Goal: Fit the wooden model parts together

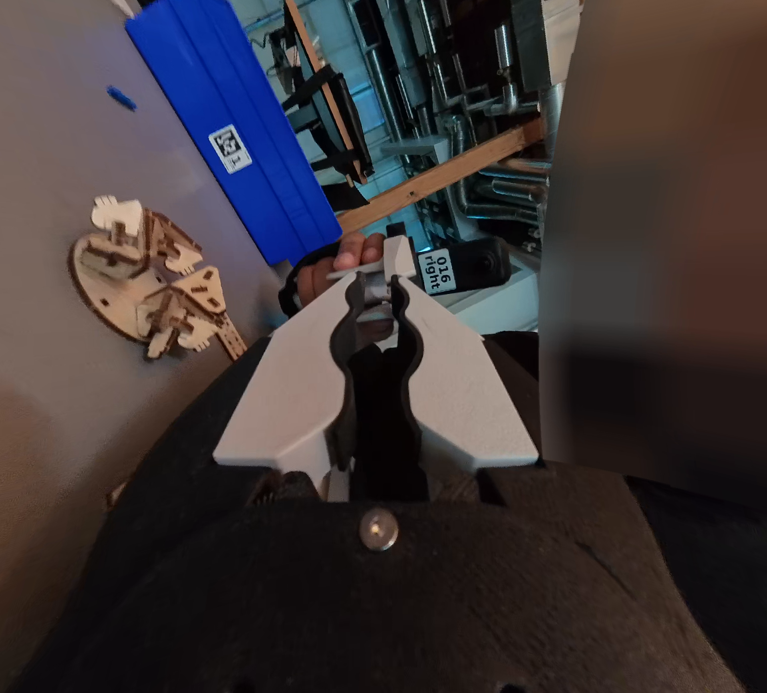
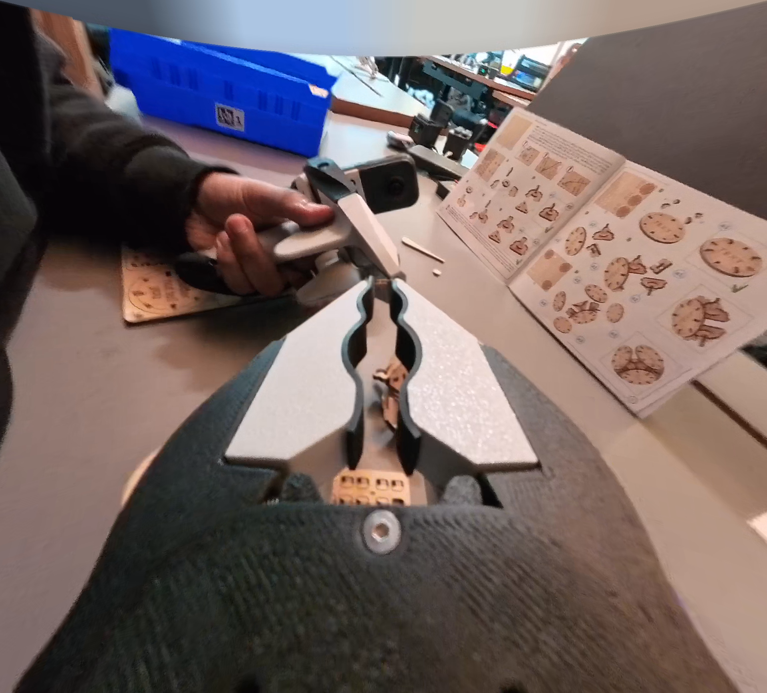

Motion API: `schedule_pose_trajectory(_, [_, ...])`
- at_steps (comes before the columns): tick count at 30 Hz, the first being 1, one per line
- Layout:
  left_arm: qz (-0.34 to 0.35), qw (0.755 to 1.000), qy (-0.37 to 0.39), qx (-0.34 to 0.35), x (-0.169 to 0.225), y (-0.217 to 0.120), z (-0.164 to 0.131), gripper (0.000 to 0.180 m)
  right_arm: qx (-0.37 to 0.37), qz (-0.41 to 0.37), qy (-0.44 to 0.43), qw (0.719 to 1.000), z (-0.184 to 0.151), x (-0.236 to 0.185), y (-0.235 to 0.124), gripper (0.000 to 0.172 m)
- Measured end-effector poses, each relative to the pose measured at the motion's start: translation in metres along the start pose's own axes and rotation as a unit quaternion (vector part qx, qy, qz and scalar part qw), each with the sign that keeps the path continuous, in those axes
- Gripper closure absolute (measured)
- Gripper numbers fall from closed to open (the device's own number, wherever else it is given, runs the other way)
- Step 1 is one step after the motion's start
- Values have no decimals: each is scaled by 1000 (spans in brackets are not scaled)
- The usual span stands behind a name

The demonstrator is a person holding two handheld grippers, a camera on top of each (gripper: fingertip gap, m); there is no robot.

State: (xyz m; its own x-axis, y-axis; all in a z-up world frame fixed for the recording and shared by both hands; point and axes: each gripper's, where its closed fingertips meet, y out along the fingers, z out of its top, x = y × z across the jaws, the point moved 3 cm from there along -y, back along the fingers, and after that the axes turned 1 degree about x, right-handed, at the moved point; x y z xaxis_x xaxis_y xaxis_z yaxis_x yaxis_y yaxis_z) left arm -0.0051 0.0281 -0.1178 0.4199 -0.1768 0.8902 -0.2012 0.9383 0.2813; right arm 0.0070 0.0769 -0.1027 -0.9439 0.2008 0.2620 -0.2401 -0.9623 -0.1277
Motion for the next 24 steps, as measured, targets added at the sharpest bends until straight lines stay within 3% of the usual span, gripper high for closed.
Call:
schedule_pose_trajectory(3, [27, 992, 124, 27, 11, -4, 9, 172, 43, 29, 100, 994, 7, 3, 0, 167])
schedule_pose_trajectory(6, [93, 953, 288, 25, 21, -6, 13, 171, 87, 58, 222, 969, 12, 12, -2, 167])
schedule_pose_trajectory(11, [197, 832, 519, 20, 32, -2, 8, 171, 156, 109, 392, 900, 13, 25, -6, 168])
schedule_pose_trajectory(15, [256, 707, 659, 12, 35, 2, -2, 175, 177, 145, 466, 855, 9, 25, 1, 168])
schedule_pose_trajectory(20, [272, 673, 688, -5, 32, 6, -9, 172, 202, 187, 532, 801, 12, 20, 7, 168])
schedule_pose_trajectory(24, [274, 662, 698, 8, 37, 4, -6, 177, 202, 197, 550, 786, 11, 18, 9, 167])
